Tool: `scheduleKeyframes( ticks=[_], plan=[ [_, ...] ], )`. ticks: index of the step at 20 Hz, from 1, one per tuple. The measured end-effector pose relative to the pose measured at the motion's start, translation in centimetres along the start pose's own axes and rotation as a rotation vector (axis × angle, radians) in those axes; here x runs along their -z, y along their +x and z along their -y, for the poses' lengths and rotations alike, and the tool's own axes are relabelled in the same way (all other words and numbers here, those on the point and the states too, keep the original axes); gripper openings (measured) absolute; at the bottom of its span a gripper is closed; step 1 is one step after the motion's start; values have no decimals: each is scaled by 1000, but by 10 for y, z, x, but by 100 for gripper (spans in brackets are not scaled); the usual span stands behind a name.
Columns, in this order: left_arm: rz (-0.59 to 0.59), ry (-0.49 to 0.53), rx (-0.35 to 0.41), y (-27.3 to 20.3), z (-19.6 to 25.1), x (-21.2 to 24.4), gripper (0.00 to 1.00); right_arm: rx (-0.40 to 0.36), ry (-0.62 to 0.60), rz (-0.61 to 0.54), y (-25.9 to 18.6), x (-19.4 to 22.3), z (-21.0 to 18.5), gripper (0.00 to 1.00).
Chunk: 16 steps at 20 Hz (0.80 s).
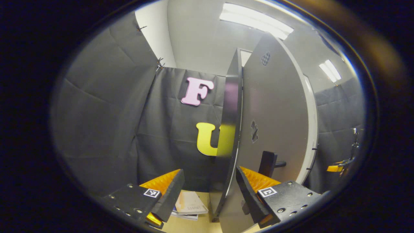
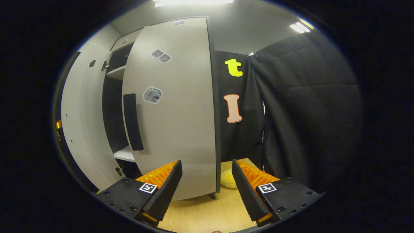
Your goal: Grab one shoe with the right hand and put it into the shoe cabinet, grab the other shoe with the left hand and put it into the shoe cabinet; then close the right door with the right hand and the left door with the left hand.
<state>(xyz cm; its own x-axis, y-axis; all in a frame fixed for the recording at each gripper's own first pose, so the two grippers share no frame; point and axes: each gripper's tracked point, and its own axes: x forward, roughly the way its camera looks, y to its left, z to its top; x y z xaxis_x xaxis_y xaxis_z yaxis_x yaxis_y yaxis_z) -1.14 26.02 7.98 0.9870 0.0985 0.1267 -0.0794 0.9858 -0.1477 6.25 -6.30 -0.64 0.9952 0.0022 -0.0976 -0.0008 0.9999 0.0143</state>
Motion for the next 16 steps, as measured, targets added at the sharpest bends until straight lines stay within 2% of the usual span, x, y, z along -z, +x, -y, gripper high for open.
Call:
scheduleKeyframes(
  ticks=[5,8,10,11,12,13,14,15,16],
  plan=[
    [-15,-47,-6,3,12,8,94,45,33,-15,-1,14,21,96],
    [-26,-24,4,3,40,8,94,41,33,-13,1,16,28,93],
    [-38,-2,21,6,60,12,94,32,38,-16,2,17,32,96],
    [-44,12,38,7,71,15,95,27,44,-17,3,16,34,93],
    [-50,16,41,9,78,17,95,22,49,-20,4,15,37,96],
    [-51,7,40,10,84,20,92,17,52,-24,2,13,37,93],
    [-51,-1,38,10,88,21,100,15,51,-24,1,12,38,96],
    [-52,-6,36,11,94,22,100,18,47,-19,2,11,40,96],
    [-57,-9,38,14,101,23,95,24,40,-18,1,12,41,96]
  ],
)
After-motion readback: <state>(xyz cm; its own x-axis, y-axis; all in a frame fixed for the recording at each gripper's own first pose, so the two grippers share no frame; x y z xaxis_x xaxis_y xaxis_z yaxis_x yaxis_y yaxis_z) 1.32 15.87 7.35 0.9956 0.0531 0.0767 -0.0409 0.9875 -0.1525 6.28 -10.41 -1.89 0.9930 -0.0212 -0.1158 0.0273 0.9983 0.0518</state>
